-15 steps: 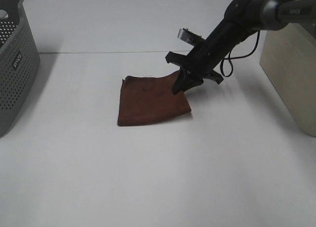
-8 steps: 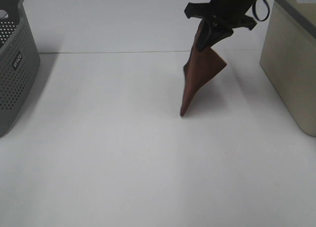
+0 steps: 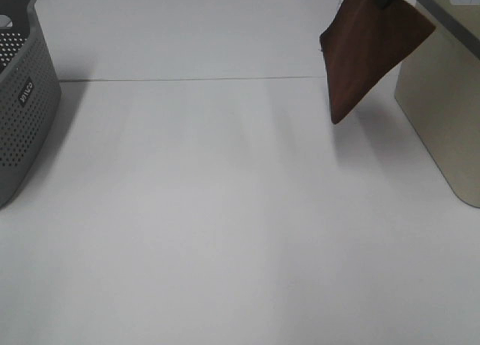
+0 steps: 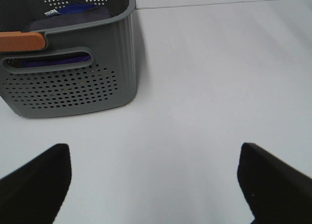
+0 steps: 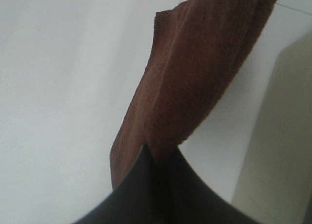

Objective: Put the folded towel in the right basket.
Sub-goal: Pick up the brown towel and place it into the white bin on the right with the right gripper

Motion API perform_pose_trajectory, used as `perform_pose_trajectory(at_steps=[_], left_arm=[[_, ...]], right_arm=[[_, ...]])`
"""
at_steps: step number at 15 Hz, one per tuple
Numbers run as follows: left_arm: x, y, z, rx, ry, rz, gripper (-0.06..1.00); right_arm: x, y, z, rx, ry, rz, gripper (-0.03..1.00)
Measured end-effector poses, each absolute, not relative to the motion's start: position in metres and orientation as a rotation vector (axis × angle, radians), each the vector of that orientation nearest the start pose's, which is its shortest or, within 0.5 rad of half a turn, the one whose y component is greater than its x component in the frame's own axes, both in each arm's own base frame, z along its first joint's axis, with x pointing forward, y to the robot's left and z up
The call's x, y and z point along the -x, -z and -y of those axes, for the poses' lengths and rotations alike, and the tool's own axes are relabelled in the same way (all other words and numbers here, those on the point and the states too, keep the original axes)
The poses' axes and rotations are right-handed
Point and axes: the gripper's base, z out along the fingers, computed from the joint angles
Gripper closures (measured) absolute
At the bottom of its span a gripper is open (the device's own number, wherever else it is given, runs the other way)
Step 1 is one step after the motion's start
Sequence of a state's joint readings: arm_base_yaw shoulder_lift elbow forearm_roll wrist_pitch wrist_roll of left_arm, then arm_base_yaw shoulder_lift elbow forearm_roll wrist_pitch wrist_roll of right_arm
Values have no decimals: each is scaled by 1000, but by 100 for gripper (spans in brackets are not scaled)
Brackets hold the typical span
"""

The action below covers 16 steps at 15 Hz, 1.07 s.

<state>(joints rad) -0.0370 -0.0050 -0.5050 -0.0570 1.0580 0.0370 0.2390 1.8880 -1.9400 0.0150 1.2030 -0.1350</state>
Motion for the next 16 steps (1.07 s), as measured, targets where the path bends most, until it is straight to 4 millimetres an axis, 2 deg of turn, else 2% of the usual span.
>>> perform_pose_trajectory(at_steps=[1, 3, 4, 5, 6, 7, 8, 9, 12, 16], left_arm=[[6, -279, 4, -78, 68, -2029, 7], [6, -279, 4, -78, 68, -2029, 7], [6, -279, 4, -78, 68, -2029, 7], [6, -279, 4, -78, 68, -2029, 7], [6, -279, 4, -78, 68, -2029, 7], [6, -279, 4, -78, 68, -2029, 7], [6, -279, 4, -78, 68, -2029, 7], [6, -279, 4, -78, 68, -2029, 7], [6, -279, 4, -78, 68, -2029, 7], [6, -279, 4, -78, 68, -2029, 7]], right_arm=[[-403, -365, -87, 451, -39, -2578, 96], [-409, -384, -50, 326, 5, -2530, 96], [-410, -387, -43, 303, 12, -2523, 96], [-411, -394, -26, 248, 18, -2505, 96], [-412, -397, -6, 185, 10, -2499, 96], [-411, -397, 27, 86, -35, -2497, 96], [-411, -397, 27, 86, -35, -2497, 96], [-408, -397, 59, -5, -68, -2489, 96], [-413, -379, 94, -111, -76, -2523, 96], [-432, -331, 124, -196, -79, -2625, 96]])
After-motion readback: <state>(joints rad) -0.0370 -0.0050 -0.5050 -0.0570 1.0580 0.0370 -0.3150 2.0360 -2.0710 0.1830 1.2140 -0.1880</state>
